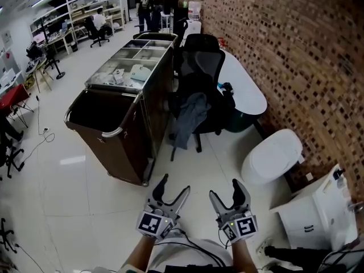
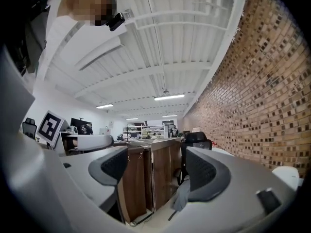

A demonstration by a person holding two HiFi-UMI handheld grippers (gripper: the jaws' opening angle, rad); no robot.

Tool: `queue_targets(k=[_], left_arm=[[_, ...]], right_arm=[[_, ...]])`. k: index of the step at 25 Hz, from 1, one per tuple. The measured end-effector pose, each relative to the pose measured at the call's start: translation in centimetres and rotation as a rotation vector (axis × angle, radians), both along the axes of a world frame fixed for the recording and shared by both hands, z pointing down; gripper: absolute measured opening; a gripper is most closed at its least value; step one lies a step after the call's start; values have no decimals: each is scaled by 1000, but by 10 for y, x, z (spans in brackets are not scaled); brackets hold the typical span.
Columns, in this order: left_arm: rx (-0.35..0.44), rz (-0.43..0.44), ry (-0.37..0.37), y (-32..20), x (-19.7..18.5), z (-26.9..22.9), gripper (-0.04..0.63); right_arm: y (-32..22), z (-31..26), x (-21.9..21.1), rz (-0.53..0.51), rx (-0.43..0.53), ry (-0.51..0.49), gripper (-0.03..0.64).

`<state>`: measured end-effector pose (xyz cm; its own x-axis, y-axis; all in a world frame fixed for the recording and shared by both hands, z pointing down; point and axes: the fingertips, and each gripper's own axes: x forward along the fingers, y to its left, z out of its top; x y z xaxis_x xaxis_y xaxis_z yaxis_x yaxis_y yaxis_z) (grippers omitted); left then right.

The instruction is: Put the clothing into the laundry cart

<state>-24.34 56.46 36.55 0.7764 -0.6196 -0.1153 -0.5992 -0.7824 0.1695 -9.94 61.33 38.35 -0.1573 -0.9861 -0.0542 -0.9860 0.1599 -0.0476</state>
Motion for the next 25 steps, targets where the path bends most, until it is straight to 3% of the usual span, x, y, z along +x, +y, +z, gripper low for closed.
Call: queue_targets(k=[5, 11, 18, 25], left_arm=[[-33, 10, -28, -38, -13, 15, 324], [-72, -4, -70, -72, -8, 39, 310], [-82, -21, -123, -123, 35, 49, 310], [-45, -79, -146, -185, 90, 28, 310]], right_arm=[[-28, 5, -20, 5, -20, 15, 383], [-61, 12, -4, 51, -23, 3, 383], [-122, 24, 48, 53, -35, -54, 383], [-210, 3, 96, -59, 31, -62, 383]])
